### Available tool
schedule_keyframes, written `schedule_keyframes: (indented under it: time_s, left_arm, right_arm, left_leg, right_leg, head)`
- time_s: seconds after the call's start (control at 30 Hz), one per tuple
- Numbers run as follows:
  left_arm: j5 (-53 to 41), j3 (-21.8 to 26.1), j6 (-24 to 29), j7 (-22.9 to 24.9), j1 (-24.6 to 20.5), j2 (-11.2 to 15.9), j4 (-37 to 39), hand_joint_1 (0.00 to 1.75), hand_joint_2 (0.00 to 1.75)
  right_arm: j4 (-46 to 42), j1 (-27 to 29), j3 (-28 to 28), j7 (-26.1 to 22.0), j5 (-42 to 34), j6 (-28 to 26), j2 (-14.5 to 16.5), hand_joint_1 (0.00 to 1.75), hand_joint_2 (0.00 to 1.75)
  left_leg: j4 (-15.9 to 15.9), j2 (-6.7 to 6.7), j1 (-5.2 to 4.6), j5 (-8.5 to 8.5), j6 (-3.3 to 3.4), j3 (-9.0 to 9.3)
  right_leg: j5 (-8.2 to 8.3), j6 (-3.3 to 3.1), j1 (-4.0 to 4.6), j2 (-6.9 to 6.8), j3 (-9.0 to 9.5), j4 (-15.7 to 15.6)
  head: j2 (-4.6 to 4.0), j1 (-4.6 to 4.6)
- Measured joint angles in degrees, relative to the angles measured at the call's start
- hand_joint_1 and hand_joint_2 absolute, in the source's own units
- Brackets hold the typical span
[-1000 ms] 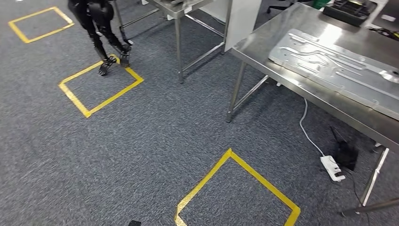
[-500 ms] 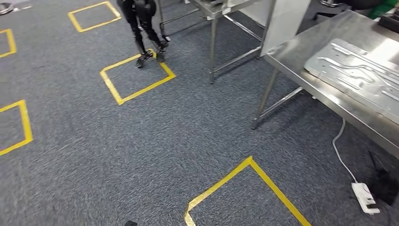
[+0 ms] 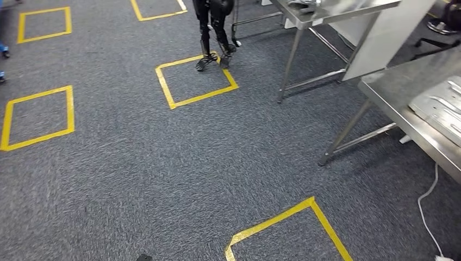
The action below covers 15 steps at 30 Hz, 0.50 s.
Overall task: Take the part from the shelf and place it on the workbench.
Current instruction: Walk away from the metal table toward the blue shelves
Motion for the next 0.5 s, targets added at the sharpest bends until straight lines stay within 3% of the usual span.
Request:
schedule_keyframes:
  time_s: [0.03,0.07,0.1,0.17,0.23,0.3,0.33,0.4,0.43,0.5]
  left_arm:
    - [-0.02,-0.08,-0.02,0.00,0.02,0.00,0.00,0.00,0.00]
    - [-0.02,-0.17,-0.03,0.00,0.09,0.01,0.00,0.00,0.00]
    - [-0.02,-0.27,-0.03,0.00,0.16,0.01,0.00,0.00,0.00]
    - [0.04,-0.42,-0.04,-0.01,0.16,-0.04,0.00,0.00,0.00]
    - [0.17,-0.48,-0.04,-0.04,0.10,-0.07,0.00,0.00,0.00]
    - [0.32,-0.55,-0.01,-0.08,0.29,0.01,0.01,0.00,0.00]
    - [0.36,-0.61,0.04,-0.09,0.44,0.07,0.02,0.00,0.00]
    - [0.42,-0.74,0.14,-0.09,0.45,0.15,0.04,0.00,0.00]
    - [0.43,-0.79,0.15,-0.10,0.38,0.11,0.04,0.00,0.00]
    - [0.43,-0.85,0.15,-0.14,0.21,0.07,0.04,0.00,0.00]
  right_arm:
    - [0.02,0.12,-0.02,0.00,-0.01,0.00,0.00,0.00,0.00]
    - [0.04,0.21,-0.03,0.00,-0.01,0.00,0.00,0.00,0.00]
    - [0.05,0.25,-0.04,0.00,-0.03,-0.01,0.00,0.00,0.00]
    - [0.08,0.26,-0.15,0.06,-0.16,-0.05,-0.02,0.00,0.00]
    - [0.10,0.14,-0.35,0.15,-0.55,-0.17,-0.04,0.00,0.00]
    - [0.11,-0.10,-0.48,0.22,-0.85,-0.27,0.02,0.00,0.00]
    - [0.11,-0.18,-0.49,0.26,-0.90,-0.31,0.02,0.00,0.00]
    - [0.13,-0.09,-0.50,0.34,-0.95,-0.40,0.02,0.00,0.00]
    - [0.14,0.00,-0.50,0.37,-0.97,-0.44,-0.02,0.00,0.00]
    - [0.18,0.18,-0.50,0.37,-0.99,-0.43,-0.02,0.00,0.00]
  left_leg:
    - [0.05,-0.90,-0.04,0.00,0.02,0.03]
    - [0.13,-1.81,-0.05,0.00,0.02,0.07]
    - [0.23,-2.69,-0.05,-0.01,-0.01,0.11]
    - [0.51,-4.28,-0.08,-0.03,-0.22,-0.03]
    - [0.61,-5.58,-0.02,0.09,-0.82,-0.44]
    - [0.45,-6.68,0.12,0.34,-1.63,-0.80]
    - [0.76,-6.14,0.07,0.12,-1.96,-1.04]
    - [4.22,-2.99,0.01,-2.12,-2.60,-2.79]
    - [7.54,-1.04,0.10,-3.97,-2.91,-4.38]
    - [14.26,0.49,0.44,-6.81,-3.51,-7.63]
  right_leg:
    - [0.48,-0.11,0.02,0.18,-0.80,0.99]
    - [2.07,-0.29,0.02,0.36,-0.58,-0.24]
    - [4.37,-0.52,0.02,0.81,0.52,-3.36]
    - [7.75,-1.10,-0.07,3.46,3.33,-10.61]
    - [8.36,-1.43,-0.06,5.15,4.57,-13.91]
    - [8.50,-1.69,-0.15,4.12,4.83,-14.41]
    - [8.69,-1.93,-0.28,3.48,5.07,-14.76]
    - [9.07,-2.57,-0.56,1.84,5.50,-15.41]
    - [9.09,-2.77,-0.40,0.97,5.54,-15.49]
    - [8.97,-2.93,-0.22,-0.90,5.54,-15.46]
  head:
    - [0.00,0.00]
    - [0.00,0.00]
    - [0.00,-0.01]
    - [0.00,-0.03]
    - [0.00,-0.01]
    - [0.00,0.05]
    - [0.00,0.02]
    - [0.00,-0.42]
    - [0.00,-0.63]
    - [0.00,-0.82]
